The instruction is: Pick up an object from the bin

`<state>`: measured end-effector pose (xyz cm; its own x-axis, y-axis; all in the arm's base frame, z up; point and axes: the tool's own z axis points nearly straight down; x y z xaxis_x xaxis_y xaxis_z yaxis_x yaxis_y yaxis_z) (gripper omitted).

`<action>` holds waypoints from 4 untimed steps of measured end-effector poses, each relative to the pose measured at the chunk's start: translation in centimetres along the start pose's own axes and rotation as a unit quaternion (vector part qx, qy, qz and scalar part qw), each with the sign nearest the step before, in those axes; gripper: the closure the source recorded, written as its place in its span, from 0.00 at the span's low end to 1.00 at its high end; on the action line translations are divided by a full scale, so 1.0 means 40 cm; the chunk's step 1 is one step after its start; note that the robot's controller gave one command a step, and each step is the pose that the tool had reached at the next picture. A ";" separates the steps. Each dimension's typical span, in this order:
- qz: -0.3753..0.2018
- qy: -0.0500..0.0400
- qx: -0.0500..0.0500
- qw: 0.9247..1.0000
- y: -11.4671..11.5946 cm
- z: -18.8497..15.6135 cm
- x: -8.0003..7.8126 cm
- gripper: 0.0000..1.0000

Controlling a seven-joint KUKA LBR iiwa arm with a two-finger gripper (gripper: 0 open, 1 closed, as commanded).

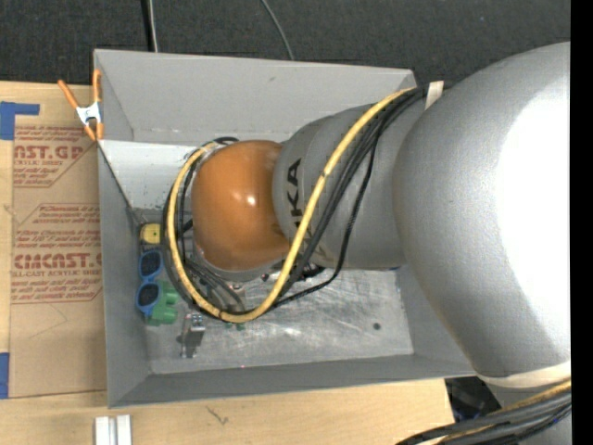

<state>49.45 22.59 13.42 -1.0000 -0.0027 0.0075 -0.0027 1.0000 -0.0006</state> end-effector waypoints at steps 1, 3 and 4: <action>-0.031 -0.016 -0.003 0.999 0.043 0.125 -0.104 0.00; -0.034 -0.008 -0.002 0.999 0.042 -0.078 -0.072 1.00; 0.019 -0.002 0.000 1.000 0.057 -0.005 0.034 1.00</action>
Offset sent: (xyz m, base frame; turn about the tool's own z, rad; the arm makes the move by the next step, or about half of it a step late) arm 0.0323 0.0170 -0.0569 -0.0649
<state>48.10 24.87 13.64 -0.9994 0.0357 0.0036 0.0357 0.9994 0.0000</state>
